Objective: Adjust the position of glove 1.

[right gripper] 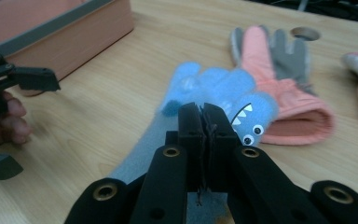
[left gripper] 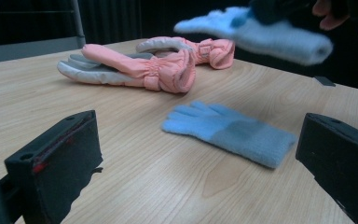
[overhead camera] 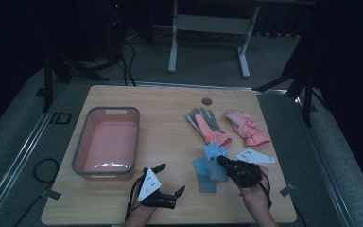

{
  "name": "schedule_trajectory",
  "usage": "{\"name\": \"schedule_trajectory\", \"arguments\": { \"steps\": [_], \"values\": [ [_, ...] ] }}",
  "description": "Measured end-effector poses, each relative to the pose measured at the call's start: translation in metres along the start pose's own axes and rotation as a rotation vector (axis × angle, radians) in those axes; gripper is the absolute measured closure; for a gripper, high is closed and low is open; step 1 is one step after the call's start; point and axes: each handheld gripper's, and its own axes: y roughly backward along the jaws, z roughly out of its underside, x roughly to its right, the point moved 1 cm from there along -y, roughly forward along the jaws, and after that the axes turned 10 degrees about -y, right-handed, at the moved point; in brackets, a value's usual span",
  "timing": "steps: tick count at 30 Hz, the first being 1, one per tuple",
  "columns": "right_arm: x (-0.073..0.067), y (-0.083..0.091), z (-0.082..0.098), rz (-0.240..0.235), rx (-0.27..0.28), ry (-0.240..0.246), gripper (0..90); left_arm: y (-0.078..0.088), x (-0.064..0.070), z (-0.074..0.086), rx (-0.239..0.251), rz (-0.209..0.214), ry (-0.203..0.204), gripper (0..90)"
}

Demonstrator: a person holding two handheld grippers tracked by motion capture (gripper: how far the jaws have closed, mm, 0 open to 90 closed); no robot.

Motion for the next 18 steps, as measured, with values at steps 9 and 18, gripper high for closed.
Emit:
{"name": "schedule_trajectory", "arguments": {
  "steps": [9, 18],
  "values": [
    [-0.004, -0.023, 0.02, -0.022, -0.083, -0.005, 87.1, 0.0, 0.0, 0.0, -0.001, 0.002, -0.008, 0.0],
    [0.0, -0.038, 0.032, -0.03, -0.128, -0.025, 87.0, 0.0, 0.0, 0.0, -0.001, 0.005, -0.008, 0.0]
  ]
}}
